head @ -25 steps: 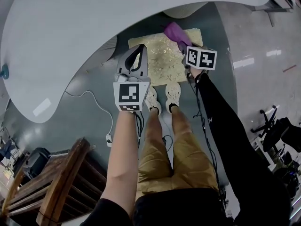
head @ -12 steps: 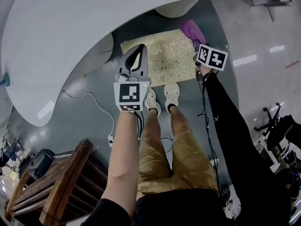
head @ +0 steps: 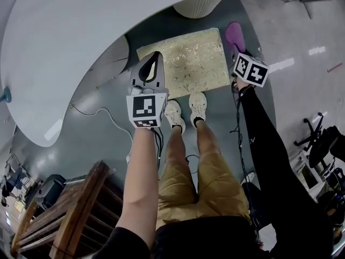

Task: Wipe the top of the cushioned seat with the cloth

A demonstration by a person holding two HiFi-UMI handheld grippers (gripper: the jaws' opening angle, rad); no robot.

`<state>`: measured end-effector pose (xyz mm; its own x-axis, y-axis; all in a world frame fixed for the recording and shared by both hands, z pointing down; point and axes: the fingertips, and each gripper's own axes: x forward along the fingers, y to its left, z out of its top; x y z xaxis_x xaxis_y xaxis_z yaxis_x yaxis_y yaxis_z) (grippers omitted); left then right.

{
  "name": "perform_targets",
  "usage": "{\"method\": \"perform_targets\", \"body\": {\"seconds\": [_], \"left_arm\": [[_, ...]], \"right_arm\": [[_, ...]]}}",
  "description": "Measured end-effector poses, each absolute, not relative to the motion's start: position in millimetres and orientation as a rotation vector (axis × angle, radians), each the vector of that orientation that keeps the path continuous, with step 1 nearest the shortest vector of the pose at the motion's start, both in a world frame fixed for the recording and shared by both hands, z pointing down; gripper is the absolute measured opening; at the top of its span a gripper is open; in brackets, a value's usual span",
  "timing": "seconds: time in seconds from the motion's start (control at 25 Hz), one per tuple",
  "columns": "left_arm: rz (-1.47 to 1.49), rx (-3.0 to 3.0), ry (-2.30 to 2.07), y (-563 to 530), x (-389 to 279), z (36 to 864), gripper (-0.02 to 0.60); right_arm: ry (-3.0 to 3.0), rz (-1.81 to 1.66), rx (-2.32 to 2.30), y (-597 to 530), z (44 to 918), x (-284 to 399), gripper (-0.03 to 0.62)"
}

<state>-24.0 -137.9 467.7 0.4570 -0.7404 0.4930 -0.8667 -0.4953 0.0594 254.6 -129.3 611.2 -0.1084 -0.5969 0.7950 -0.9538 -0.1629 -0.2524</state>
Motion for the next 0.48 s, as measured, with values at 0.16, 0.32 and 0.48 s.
{"method": "perform_targets", "body": {"seconds": [0.16,0.32,0.48], "left_arm": [[0.583,2.402,-1.382,-132,-39,467,0.003],[0.579,2.395,-1.400,-126,-60,465,0.003],[0.569,2.370,-1.450,-120,-93,463,0.003]], "right_arm": [[-1.842,1.176,1.695,-125,595,214,0.078],[-1.988,1.187,1.597,-123,580,155,0.079],[-2.105,1.219,1.459,-124,571,84,0.078]]}}
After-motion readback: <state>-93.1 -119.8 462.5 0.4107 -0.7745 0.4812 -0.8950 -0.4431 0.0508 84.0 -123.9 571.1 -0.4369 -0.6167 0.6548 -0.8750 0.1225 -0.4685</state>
